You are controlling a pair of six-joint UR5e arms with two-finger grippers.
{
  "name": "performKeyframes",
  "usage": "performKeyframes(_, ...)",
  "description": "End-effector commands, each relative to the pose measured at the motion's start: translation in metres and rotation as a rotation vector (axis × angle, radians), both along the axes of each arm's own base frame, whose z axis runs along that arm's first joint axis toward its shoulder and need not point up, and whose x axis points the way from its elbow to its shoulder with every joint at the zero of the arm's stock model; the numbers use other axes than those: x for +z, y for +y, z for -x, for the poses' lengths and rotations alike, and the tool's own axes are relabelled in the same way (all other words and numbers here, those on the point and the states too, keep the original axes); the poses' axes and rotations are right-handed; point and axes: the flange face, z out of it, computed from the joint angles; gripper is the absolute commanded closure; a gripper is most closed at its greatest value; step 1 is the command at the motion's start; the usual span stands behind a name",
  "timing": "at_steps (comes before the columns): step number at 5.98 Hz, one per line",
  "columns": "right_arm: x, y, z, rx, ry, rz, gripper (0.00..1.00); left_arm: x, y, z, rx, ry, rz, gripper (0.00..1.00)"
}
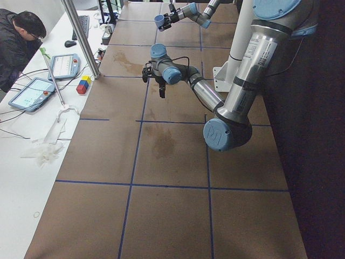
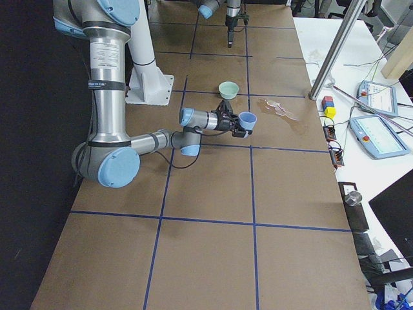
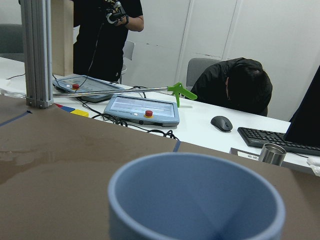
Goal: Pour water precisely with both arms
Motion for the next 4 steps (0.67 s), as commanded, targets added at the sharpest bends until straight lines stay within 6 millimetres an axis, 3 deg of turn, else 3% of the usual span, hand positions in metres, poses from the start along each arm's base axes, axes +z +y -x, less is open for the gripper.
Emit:
performKeyframes(1,-0.05,0.004,0.067,0.023,0.024,-0.007,0.98,-0.002,0.001,0.001,-0.001,0.004,-0.002,0.0)
performKeyframes(2,-0.078,0.016,0.106,0.05,0.053,-0.011,1.0,-0.002,0.0,0.0,-0.001,0.003,-0.001,0.0)
performKeyframes(3,-0.12,0.023,0.145,0.068,0.09,-0.011,1.0,-0.001,0.001,0.0,-0.001,0.002,0.0,0.0)
performKeyframes(4,-0.144,0.031,0.172,0.076,0.155,-0.005,1.0,0.001,0.0,-0.001,0.001,-0.001,0.001,0.0)
